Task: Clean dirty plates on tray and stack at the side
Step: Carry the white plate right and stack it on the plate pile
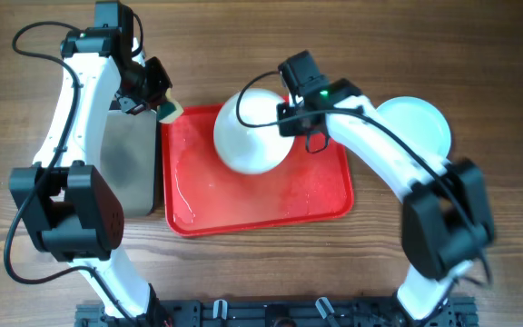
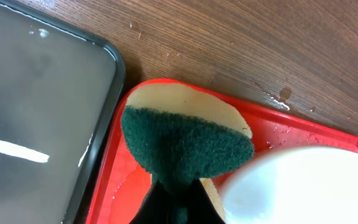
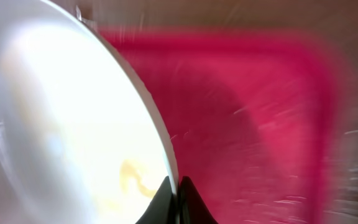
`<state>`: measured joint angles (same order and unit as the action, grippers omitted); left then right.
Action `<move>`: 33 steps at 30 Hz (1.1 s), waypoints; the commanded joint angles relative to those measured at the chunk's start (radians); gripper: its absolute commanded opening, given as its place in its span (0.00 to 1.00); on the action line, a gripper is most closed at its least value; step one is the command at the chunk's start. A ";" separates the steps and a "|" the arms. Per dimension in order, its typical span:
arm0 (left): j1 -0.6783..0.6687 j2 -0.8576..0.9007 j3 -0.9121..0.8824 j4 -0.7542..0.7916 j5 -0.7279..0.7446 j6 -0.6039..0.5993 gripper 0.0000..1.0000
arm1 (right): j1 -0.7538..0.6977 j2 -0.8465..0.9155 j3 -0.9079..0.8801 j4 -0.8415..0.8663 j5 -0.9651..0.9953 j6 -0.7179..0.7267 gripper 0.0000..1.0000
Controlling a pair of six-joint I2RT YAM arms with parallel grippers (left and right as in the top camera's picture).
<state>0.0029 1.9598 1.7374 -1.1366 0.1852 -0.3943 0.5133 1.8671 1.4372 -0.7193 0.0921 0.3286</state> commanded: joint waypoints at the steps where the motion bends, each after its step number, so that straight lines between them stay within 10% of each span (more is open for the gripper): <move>1: -0.004 -0.013 -0.029 0.003 0.020 0.023 0.04 | 0.106 -0.124 0.018 -0.010 0.420 -0.069 0.04; 16: -0.005 -0.013 -0.056 0.014 0.020 0.023 0.04 | 0.484 -0.144 0.018 -0.080 1.276 -0.172 0.04; 33: -0.006 -0.013 -0.056 0.021 0.020 0.023 0.04 | 0.511 -0.144 0.018 -0.048 1.246 -0.168 0.04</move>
<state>0.0017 1.9598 1.6913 -1.1187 0.1856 -0.3943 1.0214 1.7390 1.4425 -0.7715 1.3914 0.1581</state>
